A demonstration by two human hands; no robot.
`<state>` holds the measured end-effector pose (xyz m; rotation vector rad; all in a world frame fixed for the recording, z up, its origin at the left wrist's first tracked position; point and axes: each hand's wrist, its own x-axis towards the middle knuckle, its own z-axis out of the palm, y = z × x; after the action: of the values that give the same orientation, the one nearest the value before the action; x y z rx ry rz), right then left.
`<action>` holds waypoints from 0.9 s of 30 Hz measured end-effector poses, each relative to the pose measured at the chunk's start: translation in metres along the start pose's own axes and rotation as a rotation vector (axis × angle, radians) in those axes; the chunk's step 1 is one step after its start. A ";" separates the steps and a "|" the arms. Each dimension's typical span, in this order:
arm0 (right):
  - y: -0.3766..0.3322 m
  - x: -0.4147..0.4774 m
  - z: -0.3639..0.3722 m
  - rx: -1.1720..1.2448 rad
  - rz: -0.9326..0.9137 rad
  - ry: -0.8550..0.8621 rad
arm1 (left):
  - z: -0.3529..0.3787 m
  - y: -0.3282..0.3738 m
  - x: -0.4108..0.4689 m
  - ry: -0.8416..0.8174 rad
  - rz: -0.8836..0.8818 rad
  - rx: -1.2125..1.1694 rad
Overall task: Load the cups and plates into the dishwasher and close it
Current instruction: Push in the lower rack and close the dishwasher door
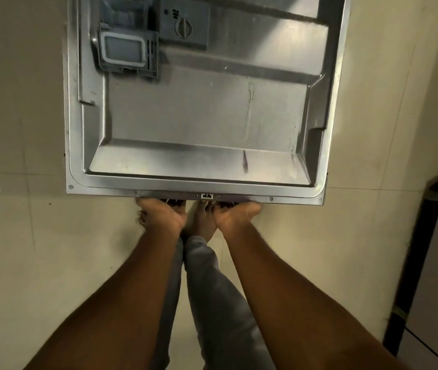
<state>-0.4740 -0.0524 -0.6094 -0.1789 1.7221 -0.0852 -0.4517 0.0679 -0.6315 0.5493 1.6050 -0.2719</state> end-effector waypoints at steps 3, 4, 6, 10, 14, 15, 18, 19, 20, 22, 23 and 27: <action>-0.007 -0.039 -0.002 0.051 -0.030 -0.024 | -0.002 0.006 -0.053 0.010 0.025 0.040; -0.008 -0.053 -0.003 0.017 -0.047 -0.012 | -0.002 0.008 -0.066 0.012 0.022 0.039; -0.011 -0.091 -0.006 0.012 -0.054 -0.020 | -0.003 0.018 -0.103 -0.007 0.022 0.042; -0.025 -0.149 -0.002 -0.003 -0.092 -0.013 | -0.003 0.026 -0.157 -0.111 0.053 0.089; -0.047 -0.227 0.002 -0.100 -0.115 -0.066 | 0.009 0.042 -0.229 -0.154 0.177 0.169; -0.047 -0.237 0.003 -0.099 -0.142 -0.097 | 0.011 0.043 -0.237 -0.154 0.216 0.187; -0.060 -0.280 0.011 -0.121 -0.225 -0.171 | 0.024 0.050 -0.283 -0.129 0.339 0.248; -0.064 -0.293 0.016 -0.125 -0.245 -0.190 | 0.029 0.052 -0.295 -0.115 0.388 0.274; -0.070 -0.305 0.020 -0.118 -0.262 -0.206 | 0.035 0.055 -0.306 -0.103 0.441 0.291; -0.084 -0.332 0.032 -0.121 -0.273 -0.242 | 0.051 0.063 -0.334 -0.082 0.513 0.309; -0.091 -0.348 0.039 -0.132 -0.280 -0.255 | 0.061 0.069 -0.350 -0.080 0.536 0.305; -0.111 -0.397 0.071 -0.166 -0.350 -0.283 | 0.100 0.080 -0.399 -0.031 0.647 0.273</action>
<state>-0.3364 -0.0921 -0.2158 -0.5881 1.4010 -0.1660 -0.3133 0.0136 -0.2396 1.2300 1.2858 -0.0085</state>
